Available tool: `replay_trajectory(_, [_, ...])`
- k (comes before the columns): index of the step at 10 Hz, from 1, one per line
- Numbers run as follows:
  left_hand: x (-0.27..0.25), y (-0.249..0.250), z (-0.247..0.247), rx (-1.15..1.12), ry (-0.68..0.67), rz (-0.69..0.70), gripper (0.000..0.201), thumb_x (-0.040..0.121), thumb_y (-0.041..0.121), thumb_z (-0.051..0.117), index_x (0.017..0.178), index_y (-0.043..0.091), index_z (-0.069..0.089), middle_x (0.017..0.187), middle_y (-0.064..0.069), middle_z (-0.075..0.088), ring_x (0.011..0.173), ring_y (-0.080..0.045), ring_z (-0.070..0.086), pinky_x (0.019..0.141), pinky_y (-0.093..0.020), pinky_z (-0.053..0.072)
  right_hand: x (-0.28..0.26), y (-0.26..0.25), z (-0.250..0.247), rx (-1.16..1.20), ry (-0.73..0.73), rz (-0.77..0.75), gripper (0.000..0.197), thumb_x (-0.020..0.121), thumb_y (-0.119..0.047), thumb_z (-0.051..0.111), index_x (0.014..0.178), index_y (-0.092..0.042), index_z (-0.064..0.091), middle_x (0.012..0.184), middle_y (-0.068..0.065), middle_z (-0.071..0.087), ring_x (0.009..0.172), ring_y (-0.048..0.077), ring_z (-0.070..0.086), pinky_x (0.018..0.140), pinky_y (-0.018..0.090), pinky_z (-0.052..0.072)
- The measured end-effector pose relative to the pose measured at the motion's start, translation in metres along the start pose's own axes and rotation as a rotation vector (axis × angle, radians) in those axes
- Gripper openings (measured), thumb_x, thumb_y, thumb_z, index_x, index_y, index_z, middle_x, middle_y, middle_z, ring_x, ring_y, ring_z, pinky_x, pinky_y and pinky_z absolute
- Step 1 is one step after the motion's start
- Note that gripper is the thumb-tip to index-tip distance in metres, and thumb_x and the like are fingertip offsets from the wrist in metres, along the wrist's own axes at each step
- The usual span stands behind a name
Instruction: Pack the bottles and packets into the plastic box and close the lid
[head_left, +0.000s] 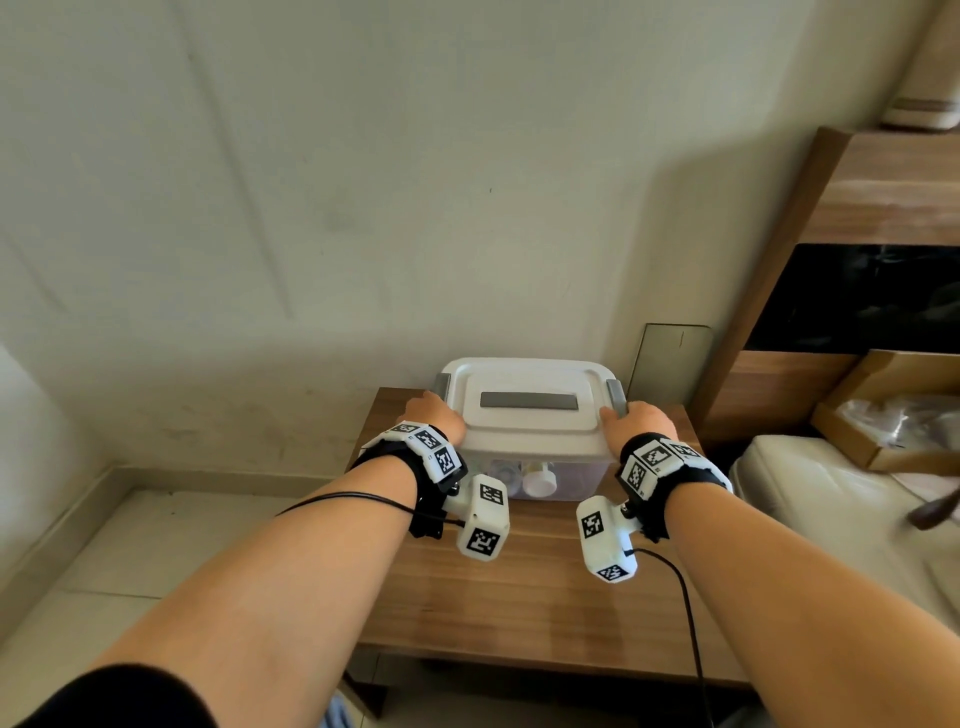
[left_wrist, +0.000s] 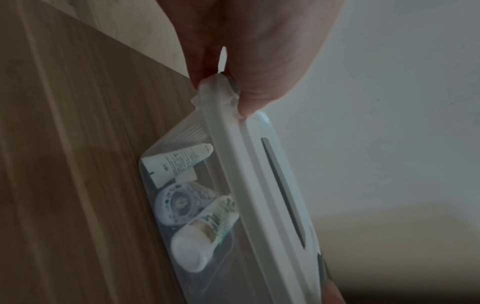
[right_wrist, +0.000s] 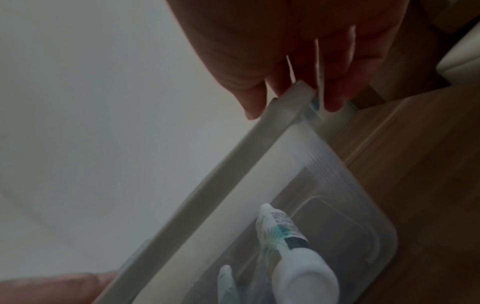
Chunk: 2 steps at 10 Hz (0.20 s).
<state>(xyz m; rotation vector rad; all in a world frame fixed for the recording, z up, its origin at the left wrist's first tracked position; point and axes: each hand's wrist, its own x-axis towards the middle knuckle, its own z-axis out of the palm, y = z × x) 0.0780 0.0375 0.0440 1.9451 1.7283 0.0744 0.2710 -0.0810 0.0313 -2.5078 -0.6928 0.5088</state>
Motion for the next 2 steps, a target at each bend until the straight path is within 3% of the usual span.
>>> replay_trajectory(1, [-0.0045,0.0008,0.0022,-0.065,-0.003,-0.009,0.059,0.094,0.035,0.047,0.143,0.006,0.032,0.145,-0.015,0.047,0.130,-0.036,0.049,0.106,-0.045,0.042,-0.0046,-0.0002,0.0014,-0.013,0.045,0.011,0.049,0.092,-0.046,0.048,0.123,-0.009,0.056,0.118,0.016,0.062,0.105,0.037,0.059,0.085,0.041,0.051])
replay_trajectory(2, [-0.0136,0.0023,-0.0039,-0.079,0.027,0.029,0.061,0.095,0.039,0.043,0.147,0.010,0.028,0.147,-0.013,0.045,0.133,-0.036,0.045,0.108,-0.043,0.040,-0.0124,-0.0046,-0.0057,0.019,0.125,-0.011,0.049,0.091,-0.046,0.050,0.124,-0.011,0.054,0.120,0.016,0.060,0.110,0.037,0.056,0.091,0.045,0.051])
